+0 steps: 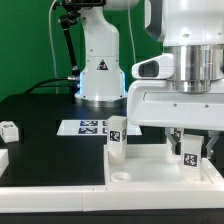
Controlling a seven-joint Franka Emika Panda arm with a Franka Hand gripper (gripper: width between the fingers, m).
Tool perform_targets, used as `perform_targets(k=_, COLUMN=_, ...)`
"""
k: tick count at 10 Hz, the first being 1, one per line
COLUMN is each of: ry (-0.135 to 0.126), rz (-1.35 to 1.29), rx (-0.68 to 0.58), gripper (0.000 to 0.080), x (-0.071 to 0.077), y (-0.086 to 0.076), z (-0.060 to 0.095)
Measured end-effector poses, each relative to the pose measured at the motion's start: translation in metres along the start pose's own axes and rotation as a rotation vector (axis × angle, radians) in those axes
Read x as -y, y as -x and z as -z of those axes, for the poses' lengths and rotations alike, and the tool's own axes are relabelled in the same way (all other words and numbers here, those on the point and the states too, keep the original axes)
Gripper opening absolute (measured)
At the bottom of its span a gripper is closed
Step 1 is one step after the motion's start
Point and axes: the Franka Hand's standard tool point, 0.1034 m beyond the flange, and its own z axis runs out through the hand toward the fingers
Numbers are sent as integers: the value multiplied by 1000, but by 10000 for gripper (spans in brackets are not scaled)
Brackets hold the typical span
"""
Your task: Assemble square table
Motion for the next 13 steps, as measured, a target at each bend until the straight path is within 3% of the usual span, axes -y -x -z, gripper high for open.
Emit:
perform_targets(k=2, ry=7, rz=-349, rx=20, gripper=287, x=-1, y=2, z=0)
perform_targets(k=6, ry=-20, rz=-922, rx=80, gripper=288, x=3, y=4, z=-2)
perform_targets(k=11, ry=-14, rz=-1178, rx=86, gripper=288, x=1, y=2, z=-2)
perform_targets(k=13, ry=-26, rz=-1402, rx=107, gripper=291, x=-2, y=-1, z=-1)
